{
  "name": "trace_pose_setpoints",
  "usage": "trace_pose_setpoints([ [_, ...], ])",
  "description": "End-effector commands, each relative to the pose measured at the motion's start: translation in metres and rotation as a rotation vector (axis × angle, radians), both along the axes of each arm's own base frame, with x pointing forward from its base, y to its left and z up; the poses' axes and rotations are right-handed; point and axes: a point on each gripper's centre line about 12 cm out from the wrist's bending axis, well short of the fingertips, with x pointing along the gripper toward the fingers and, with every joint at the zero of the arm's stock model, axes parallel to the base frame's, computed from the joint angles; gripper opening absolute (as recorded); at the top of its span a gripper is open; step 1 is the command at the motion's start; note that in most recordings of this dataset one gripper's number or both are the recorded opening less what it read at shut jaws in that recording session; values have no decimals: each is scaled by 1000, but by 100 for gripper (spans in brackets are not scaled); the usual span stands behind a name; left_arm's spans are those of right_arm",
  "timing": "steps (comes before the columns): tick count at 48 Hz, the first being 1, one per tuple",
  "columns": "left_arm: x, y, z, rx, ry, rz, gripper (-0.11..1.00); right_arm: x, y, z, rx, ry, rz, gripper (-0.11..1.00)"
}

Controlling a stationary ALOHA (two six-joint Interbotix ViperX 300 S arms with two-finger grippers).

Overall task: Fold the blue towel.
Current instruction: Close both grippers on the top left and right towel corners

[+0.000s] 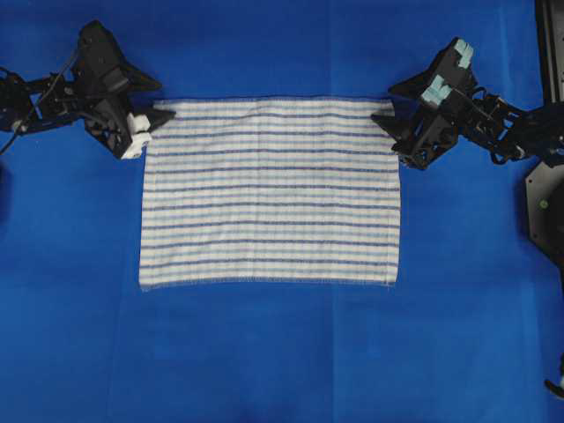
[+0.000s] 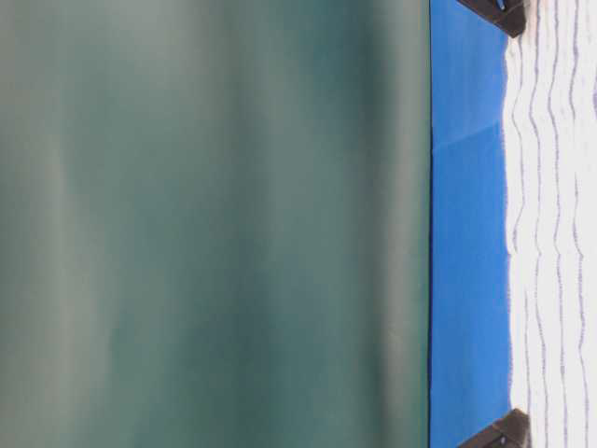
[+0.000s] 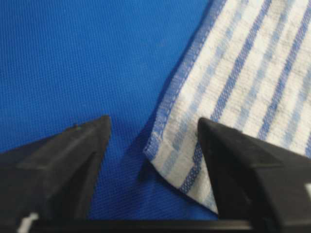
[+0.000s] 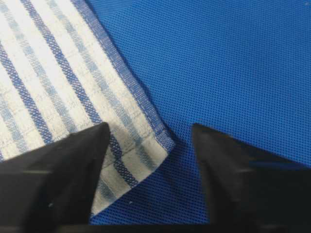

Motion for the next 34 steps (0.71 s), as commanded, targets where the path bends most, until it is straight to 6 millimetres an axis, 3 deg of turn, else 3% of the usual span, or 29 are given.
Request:
trace_pose_setpoints([
  [1, 0, -4, -3, -14, 14, -8, 54, 1, -1, 2, -6, -10, -4, 43],
  [6, 0, -7, -3, -18, 22, -19, 24, 1, 0, 2, -4, -6, 1, 17],
  [11, 2, -9, -3, -19, 23, -27, 3, 2, 2, 2, -3, -7, 9, 1],
  [26, 13, -9, 8, 5, 2, -55, 2, 4, 5, 5, -4, -17, 19, -1],
  [34, 17, -8, 25, 16, -1, -67, 2, 5, 7, 21, -9, -53, 29, -1],
])
